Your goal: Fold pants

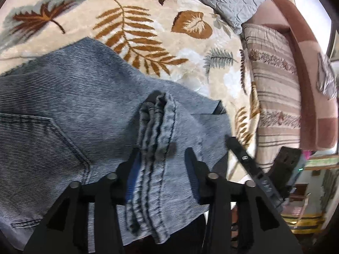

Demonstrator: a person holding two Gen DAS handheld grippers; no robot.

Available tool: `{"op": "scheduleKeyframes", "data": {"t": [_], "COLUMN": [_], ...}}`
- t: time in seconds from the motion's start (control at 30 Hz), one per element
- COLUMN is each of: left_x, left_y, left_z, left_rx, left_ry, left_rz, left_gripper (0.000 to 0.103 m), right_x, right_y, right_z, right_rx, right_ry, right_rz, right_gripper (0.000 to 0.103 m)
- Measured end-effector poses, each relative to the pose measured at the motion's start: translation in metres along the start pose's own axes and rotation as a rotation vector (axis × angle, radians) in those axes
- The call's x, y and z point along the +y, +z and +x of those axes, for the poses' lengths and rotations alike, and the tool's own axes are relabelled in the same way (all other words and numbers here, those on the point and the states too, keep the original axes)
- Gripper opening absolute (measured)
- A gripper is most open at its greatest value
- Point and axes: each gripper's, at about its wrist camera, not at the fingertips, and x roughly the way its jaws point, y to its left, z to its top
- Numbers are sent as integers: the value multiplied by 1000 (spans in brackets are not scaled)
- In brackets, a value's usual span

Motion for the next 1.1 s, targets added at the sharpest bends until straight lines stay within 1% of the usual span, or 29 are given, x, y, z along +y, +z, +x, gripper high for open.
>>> {"op": "scheduleKeyframes", "data": {"t": [0.03,0.1,0.17,0.2,0.27,0.3,0.33,0.37,0.4,0.43,0.47,0.5,0.53,0.57,0.6,0.67,0.7,0.8,0.9,0.97,1.03,1.1], "left_x": [2,2,-2,-6,-12,-12,-12,-10,-7,-4,-3,-4,-7,-8,-8,-4,-1,0,-6,-12,-13,-10], "left_y": [4,8,6,3,-4,-5,-7,-7,-6,-5,-5,-6,-6,-7,-9,-14,-19,-35,-54,-65,-76,-82], "left_z": [2,6,6,5,-1,-1,2,7,15,22,23,22,20,17,13,4,0,-11,-15,-13,-6,1], "left_rx": [12,19,19,12,-26,-37,-46,-48,-39,-31,-37,-41,-42,-42,-41,-31,-24,-18,-4,2,13,14], "left_ry": [-24,-37,-25,-17,11,37,96,139,189,204,208,212,218,216,208,185,161,125,99,108,145,189], "left_rz": [-28,-62,-46,-24,24,38,54,58,62,58,54,56,65,70,71,59,54,56,80,108,133,142], "left_gripper": [50,50,50,50,49,45,31,23,23,23,23,23,23,23,23,23,23,23,23,24,24,24], "right_x": [-2,-3,-1,3,18,24,29,30,27,23,17,14,12,11,12,12,11,5,3,3,4,4], "right_y": [2,4,6,6,4,3,2,2,2,2,2,1,-1,-2,-3,-5,-8,-25,-46,-60,-71,-78], "right_z": [4,10,16,16,10,9,10,14,18,24,31,36,36,32,24,6,-2,-28,-39,-39,-38,-35], "right_rx": [5,13,23,22,0,-6,-7,2,13,23,41,55,60,53,40,18,12,11,20,28,25,28], "right_ry": [3,-1,1,15,38,42,26,7,-10,-30,-62,-89,-101,-92,-81,-66,-57,-30,-21,-22,-36,-78], "right_rz": [11,21,21,11,-60,-94,-131,-140,-139,-132,-131,-133,-124,-113,-101,-87,-81,-52,-34,-26,-30,-45], "right_gripper": [31,31,31,31,31,31,31,31,30,30,30,34,35,35,38,38,38,39,39,39,39,39]}}
